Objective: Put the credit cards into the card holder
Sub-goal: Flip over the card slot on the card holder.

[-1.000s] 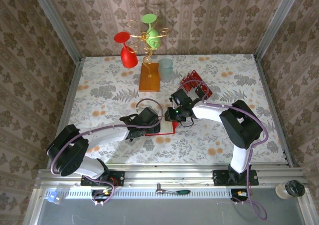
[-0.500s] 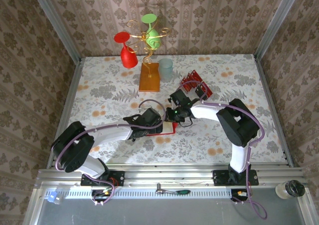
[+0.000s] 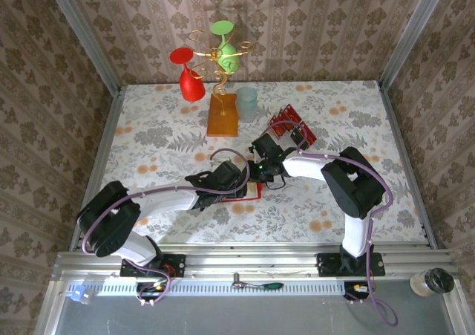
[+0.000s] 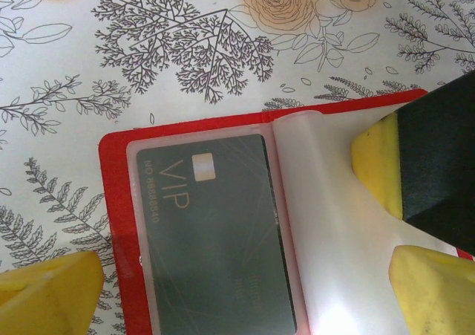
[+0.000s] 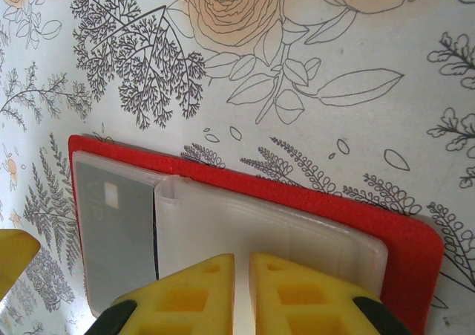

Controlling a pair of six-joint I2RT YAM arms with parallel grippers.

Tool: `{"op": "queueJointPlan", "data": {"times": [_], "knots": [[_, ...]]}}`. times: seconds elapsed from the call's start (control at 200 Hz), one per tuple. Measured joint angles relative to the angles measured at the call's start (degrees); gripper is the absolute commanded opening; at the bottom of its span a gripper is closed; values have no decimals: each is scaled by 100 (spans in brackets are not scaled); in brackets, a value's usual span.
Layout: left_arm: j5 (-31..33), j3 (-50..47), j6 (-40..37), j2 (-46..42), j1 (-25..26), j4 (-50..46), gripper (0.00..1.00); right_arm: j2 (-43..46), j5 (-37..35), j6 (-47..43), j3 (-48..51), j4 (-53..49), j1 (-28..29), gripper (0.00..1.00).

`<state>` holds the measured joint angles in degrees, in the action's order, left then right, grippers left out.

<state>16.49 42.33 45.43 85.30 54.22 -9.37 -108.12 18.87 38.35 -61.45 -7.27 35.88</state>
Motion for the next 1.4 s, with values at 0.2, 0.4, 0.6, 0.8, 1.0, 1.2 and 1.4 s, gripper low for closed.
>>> {"op": "queueJointPlan", "data": {"times": [0.2,0.4,0.6,0.8,1.0,1.2,1.4], "knots": [[24,-144,4,26,87,76,100,-2,2,61,0,33,2,16],[46,-334,7,94,122,120,100,-26,61,87,0,83,2,16],[87,-435,17,101,122,179,97,-28,109,87,0,90,2,16],[111,-487,66,101,122,249,95,-15,133,131,0,98,-17,30],[153,-522,92,101,122,297,94,210,98,199,4,63,-122,47],[181,-546,92,101,127,328,93,352,79,236,13,63,-264,53],[195,-551,92,101,127,341,93,323,109,249,44,98,-273,51]]}}
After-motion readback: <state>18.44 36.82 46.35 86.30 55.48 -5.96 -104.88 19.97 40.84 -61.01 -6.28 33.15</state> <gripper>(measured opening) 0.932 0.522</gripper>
